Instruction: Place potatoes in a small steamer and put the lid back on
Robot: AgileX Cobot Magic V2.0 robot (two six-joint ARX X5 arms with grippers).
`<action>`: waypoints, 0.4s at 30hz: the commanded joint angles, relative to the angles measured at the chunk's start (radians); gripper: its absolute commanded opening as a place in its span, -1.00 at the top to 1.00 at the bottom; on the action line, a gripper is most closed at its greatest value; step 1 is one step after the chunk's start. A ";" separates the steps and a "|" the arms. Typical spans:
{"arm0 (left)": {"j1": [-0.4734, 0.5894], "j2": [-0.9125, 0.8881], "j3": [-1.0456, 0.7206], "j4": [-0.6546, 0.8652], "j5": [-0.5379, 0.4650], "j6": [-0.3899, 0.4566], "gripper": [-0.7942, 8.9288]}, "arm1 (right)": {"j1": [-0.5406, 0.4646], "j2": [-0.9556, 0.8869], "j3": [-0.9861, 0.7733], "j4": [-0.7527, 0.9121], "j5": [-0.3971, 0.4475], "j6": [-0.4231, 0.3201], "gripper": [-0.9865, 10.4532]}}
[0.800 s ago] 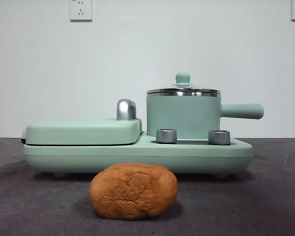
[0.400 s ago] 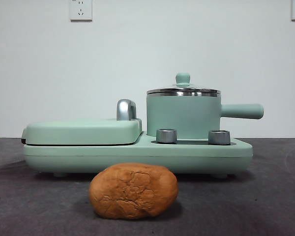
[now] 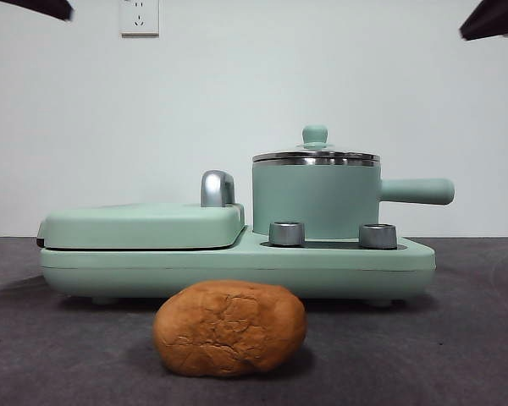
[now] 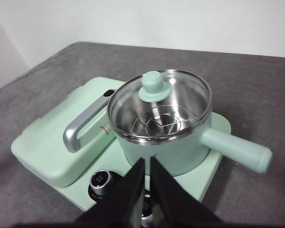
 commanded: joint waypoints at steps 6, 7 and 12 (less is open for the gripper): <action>-0.112 0.158 0.127 -0.049 0.007 0.204 0.82 | 0.057 0.095 0.079 -0.052 -0.004 -0.201 0.80; -0.126 0.171 0.135 -0.053 0.007 0.229 0.82 | 0.068 0.096 0.083 -0.067 0.000 -0.233 0.80; -0.171 0.206 0.139 -0.039 0.007 0.299 0.57 | 0.112 0.098 0.083 -0.101 0.036 -0.334 0.76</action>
